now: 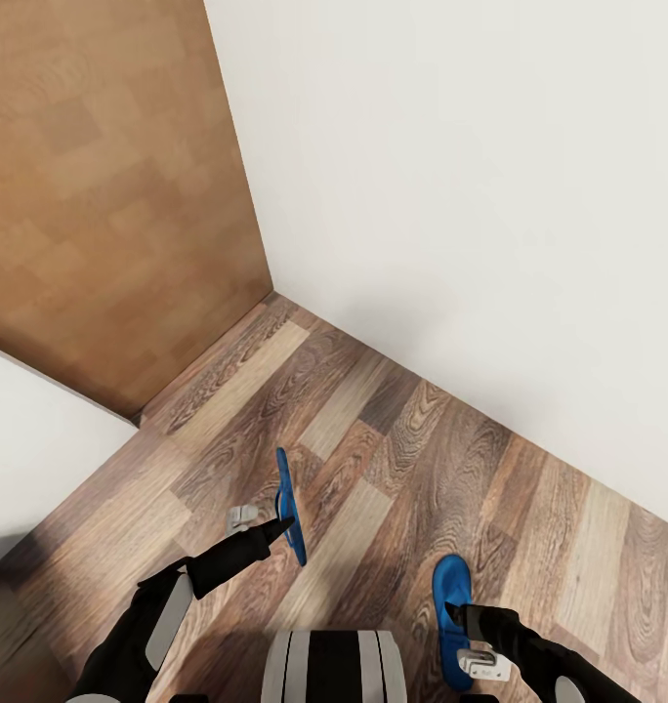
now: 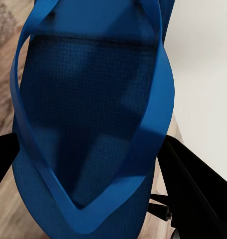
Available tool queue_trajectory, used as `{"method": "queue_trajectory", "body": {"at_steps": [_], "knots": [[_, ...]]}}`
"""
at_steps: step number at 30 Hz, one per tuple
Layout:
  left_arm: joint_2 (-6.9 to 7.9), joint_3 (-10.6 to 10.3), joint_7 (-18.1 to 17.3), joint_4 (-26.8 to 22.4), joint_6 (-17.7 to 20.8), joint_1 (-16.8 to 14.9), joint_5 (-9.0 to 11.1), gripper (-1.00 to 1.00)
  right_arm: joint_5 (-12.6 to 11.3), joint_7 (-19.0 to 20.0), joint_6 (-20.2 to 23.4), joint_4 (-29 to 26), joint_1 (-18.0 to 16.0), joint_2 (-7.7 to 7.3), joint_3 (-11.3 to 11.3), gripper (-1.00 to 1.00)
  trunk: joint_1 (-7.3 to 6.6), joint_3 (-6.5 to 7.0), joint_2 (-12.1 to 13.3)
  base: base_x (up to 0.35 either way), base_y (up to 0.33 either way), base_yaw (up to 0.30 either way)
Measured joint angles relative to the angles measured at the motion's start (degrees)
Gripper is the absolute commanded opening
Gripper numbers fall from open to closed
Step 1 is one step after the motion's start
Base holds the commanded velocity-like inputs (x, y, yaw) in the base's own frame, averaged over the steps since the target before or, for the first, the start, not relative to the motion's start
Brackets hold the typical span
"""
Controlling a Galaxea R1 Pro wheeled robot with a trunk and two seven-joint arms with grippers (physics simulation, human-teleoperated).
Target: In the bedroom, move the book from the bed onto either nightstand, and place the two sandals side by side next to the bed.
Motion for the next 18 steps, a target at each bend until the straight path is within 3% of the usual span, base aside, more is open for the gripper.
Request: {"method": "queue_trajectory", "body": {"at_steps": [4,12,18], "knots": [[0.00,0.0,0.0,0.0,0.0,0.0,0.0,-1.00,0.0,0.0,0.0,0.0,0.0,0.00,0.0,1.00,0.00,0.00,0.0,0.000,0.000,0.000],[0.00,0.0,0.0,0.0,0.0,0.0,-0.1,-1.00,0.0,0.0,0.0,0.0,0.0,-0.47,0.0,1.00,0.21,-1.77,-0.1,0.000,0.000,0.000],[0.00,0.0,0.0,0.0,0.0,0.0,0.0,-1.00,0.0,0.0,0.0,0.0,0.0,-0.60,0.0,1.00,0.21,-1.77,-0.1,0.000,0.000,0.000]]}}
